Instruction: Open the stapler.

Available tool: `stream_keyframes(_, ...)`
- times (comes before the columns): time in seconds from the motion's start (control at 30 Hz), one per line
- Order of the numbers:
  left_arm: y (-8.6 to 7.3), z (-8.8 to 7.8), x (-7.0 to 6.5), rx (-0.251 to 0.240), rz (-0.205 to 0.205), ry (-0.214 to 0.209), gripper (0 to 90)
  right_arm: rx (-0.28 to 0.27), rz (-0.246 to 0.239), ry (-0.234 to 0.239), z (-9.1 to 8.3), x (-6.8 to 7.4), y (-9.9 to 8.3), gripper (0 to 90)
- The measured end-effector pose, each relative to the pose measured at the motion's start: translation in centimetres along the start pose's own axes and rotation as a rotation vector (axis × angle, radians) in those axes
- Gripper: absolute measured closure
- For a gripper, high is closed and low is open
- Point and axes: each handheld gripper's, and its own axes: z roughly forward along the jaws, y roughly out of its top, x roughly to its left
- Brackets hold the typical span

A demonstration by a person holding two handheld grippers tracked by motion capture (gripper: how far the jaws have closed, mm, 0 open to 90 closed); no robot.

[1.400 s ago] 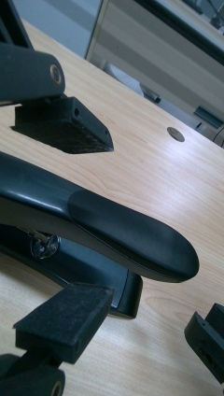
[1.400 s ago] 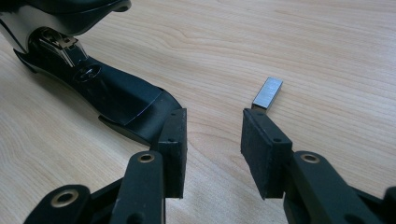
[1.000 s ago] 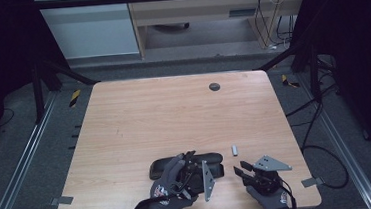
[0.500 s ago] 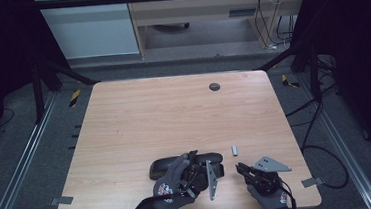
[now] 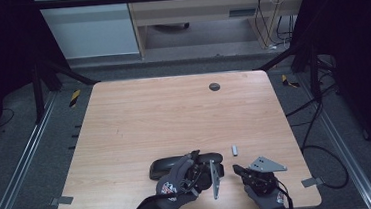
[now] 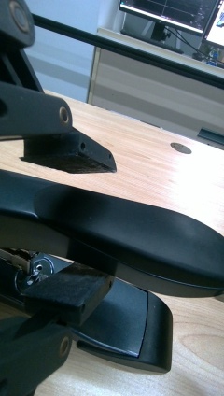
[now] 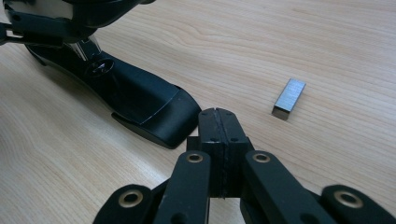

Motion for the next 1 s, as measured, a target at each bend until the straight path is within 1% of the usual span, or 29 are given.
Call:
stream_keyframes(0.03,0.1,0.1,-0.1,-0.006,-0.003,0.002,43.9,0.002,-0.001,0.002,0.1,0.1,0.0,90.0)
stream_keyframes(0.2,0.4,0.3,-0.3,0.002,0.025,0.009,47.0,0.0,-0.008,0.015,0.6,0.4,0.2,90.0)
stream_keyframes(0.27,0.4,0.3,-0.4,-0.002,0.019,0.008,48.8,0.001,-0.008,0.02,0.9,0.6,0.3,90.0)
stream_keyframes(0.3,0.4,0.3,-0.4,-0.001,0.023,0.002,51.1,0.0,-0.006,0.025,1.1,0.7,0.4,90.0)
stream_keyframes(0.37,0.5,0.3,-0.5,0.0,0.026,0.007,52.3,0.003,-0.004,0.032,1.4,0.9,0.5,90.0)
stream_keyframes(0.6,0.5,0.3,-0.5,0.002,0.027,0.01,52.9,0.014,0.007,0.049,2.6,1.3,0.8,90.0)
stream_keyframes(0.7,0.4,0.3,-0.5,-0.002,0.023,0.008,52.9,0.021,0.0,0.053,3.2,1.6,0.9,90.0)
stream_keyframes(0.73,0.4,0.3,-0.5,-0.003,0.023,0.008,52.9,0.03,-0.004,0.059,3.5,1.9,0.9,90.0)
stream_keyframes(0.8,0.4,0.3,-0.5,-0.004,0.022,0.008,52.9,0.037,0.002,0.063,3.6,2.1,0.9,90.0)
stream_keyframes(0.83,0.4,0.3,-0.5,-0.004,0.022,0.008,52.9,0.041,-0.006,0.061,3.8,2.1,0.9,90.0)
stream_keyframes(1.0,0.4,0.3,-0.5,-0.008,0.016,0.007,52.9,0.036,-0.001,0.065,3.8,2.0,0.9,90.0)
